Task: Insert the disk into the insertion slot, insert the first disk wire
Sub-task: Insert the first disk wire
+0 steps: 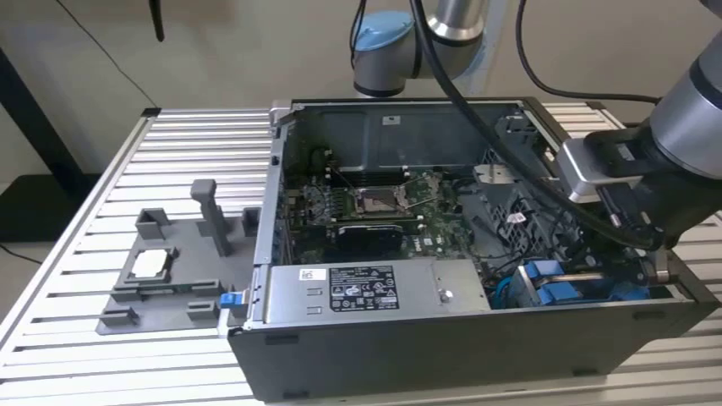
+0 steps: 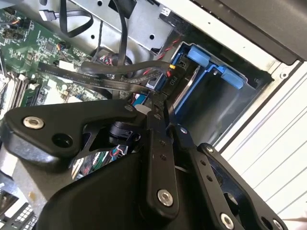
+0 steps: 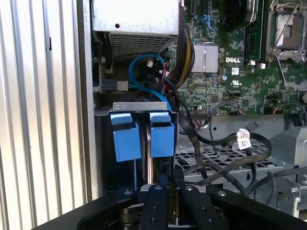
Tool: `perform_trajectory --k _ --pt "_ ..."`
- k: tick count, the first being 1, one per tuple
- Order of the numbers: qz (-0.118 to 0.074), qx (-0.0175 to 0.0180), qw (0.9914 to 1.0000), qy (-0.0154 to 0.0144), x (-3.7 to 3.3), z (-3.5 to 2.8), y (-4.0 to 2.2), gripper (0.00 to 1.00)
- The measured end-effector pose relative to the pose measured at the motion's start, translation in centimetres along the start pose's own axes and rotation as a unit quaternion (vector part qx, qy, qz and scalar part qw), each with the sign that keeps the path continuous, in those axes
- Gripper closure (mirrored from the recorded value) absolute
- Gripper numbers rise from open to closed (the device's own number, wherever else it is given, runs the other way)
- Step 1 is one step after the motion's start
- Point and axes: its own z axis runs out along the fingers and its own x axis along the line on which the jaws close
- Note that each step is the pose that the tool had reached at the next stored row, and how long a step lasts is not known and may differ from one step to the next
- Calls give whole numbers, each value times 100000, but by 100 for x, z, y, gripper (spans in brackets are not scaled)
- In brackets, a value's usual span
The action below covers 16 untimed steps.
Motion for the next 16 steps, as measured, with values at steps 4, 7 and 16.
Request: perform_trajectory --k 4,7,16 --pt "21 -1 100000 -252 25 -1 0 84" --pt "37 -8 99998 -585 33 -14 -2 76" --pt "51 -15 99997 -824 29 -40 -3 76"
